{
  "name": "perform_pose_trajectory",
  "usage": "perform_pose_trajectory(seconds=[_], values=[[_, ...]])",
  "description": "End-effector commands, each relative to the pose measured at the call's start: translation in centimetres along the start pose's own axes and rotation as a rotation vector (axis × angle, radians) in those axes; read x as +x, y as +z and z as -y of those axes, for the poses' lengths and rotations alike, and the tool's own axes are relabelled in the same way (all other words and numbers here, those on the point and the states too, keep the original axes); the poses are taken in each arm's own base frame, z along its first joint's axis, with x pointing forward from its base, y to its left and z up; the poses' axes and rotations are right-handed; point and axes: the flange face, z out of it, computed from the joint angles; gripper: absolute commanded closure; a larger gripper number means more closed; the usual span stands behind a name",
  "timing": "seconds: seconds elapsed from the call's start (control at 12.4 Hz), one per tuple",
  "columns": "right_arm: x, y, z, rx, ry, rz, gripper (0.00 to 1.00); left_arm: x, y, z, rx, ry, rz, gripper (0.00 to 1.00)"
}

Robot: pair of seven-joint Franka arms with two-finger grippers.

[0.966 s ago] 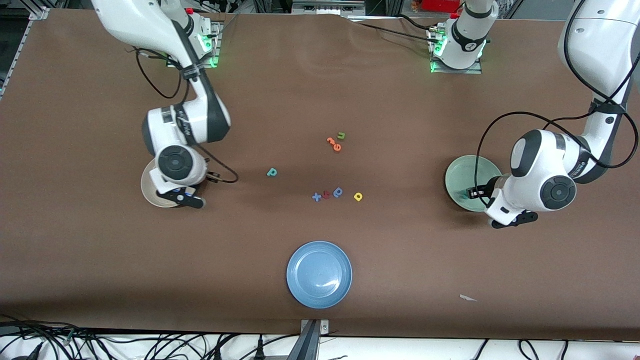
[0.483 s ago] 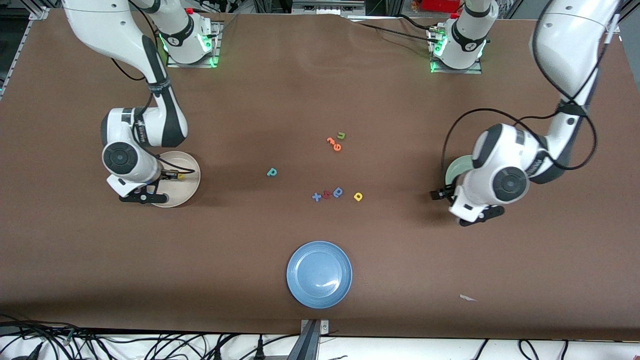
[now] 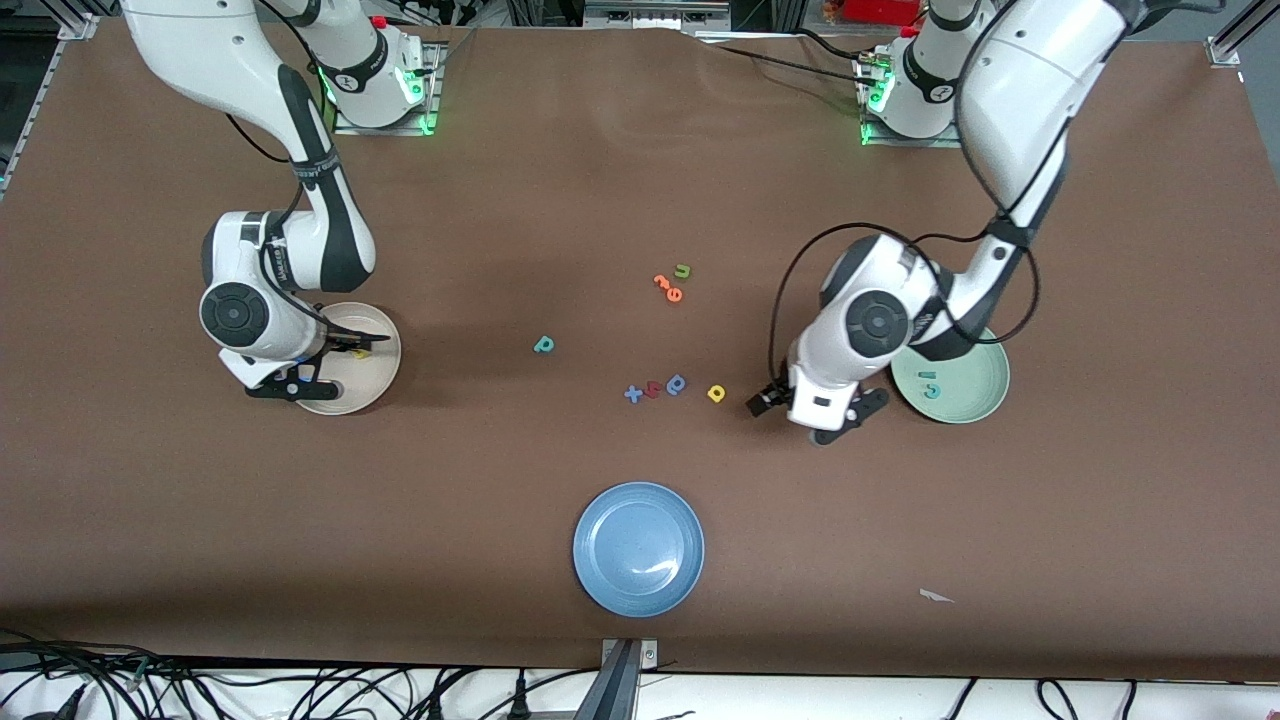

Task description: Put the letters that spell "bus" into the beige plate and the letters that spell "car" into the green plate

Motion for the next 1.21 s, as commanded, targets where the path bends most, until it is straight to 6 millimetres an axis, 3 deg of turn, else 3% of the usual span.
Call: perform_pose_trajectory(seconds=[0.0,0.16,0.32,0.64,0.89,1.13], values=[[-2.0,-2.7,5.8,0.074,0.161,0.009,0.01,-1.1,2.7,-2.7,-0.008,-0.006,0.029,0.01],[-2.7,-3.8,10.5,0.111,0.304,-0.033,0.05,-1.0,3.7,-4.6,-0.033,-0.047,0.029,0.04],[-3.6,-3.8,15.1,0.168,0.337,-0.098,0.10,-1.4,4.5,-5.5,-0.035,-0.051,0.030,0.07],[-5.5,-2.5,22.8,0.265,0.416,-0.200,0.34,-3.2,6.1,-6.0,-0.015,-0.078,0.044,0.19],[-6.7,-0.7,26.2,0.260,0.437,-0.197,0.35,-3.4,6.4,-5.9,-0.007,-0.087,0.045,0.22],[-6.9,1.3,27.0,0.236,0.417,-0.197,0.39,-3.5,6.6,-5.8,0.000,-0.086,0.045,0.40]])
